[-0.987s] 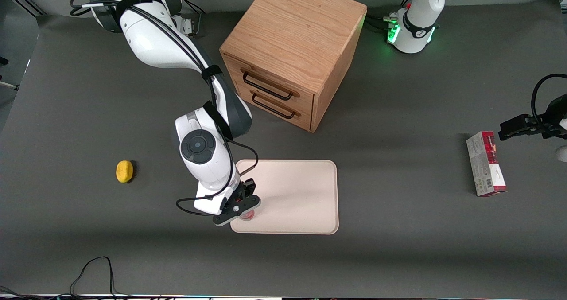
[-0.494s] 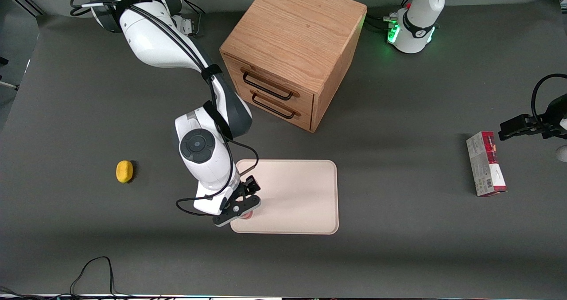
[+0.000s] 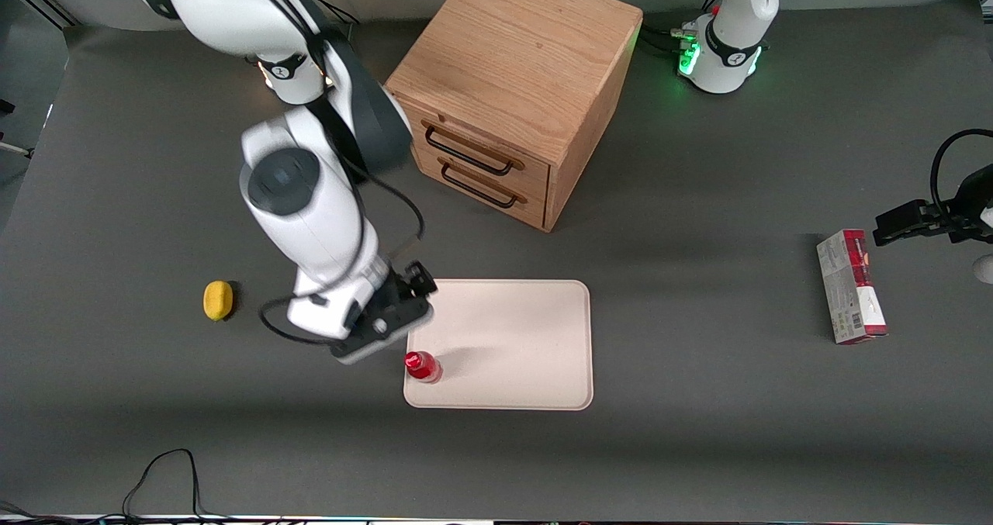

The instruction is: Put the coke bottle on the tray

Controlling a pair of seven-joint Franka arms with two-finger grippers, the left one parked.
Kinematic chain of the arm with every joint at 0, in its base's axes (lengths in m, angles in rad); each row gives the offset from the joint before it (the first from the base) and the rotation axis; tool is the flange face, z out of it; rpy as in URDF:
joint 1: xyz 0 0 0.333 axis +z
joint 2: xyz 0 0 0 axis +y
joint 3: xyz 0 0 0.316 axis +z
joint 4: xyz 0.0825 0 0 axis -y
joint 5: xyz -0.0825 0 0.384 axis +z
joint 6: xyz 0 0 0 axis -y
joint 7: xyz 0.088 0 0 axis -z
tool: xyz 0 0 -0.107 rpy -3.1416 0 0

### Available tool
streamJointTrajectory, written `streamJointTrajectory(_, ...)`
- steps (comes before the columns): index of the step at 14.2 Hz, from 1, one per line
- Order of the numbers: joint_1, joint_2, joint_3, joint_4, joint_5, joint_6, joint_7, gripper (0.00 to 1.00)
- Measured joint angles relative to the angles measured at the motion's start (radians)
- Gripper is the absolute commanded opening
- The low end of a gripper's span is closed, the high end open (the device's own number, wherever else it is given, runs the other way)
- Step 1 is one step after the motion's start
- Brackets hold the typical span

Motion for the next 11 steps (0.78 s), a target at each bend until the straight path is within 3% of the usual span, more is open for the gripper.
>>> streamJointTrajectory(4, -0.004, -0.127, -0.028, -0.012, 0.000, -0.173, 0.000, 1.00)
streamJointTrajectory(6, -0.014, -0.176, -0.063, -0.059, 0.000, -0.189, 0.000, 1.00)
streamJointTrajectory(11, -0.224, -0.374, -0.036, -0.320, 0.000, -0.158, -0.003, 1.00)
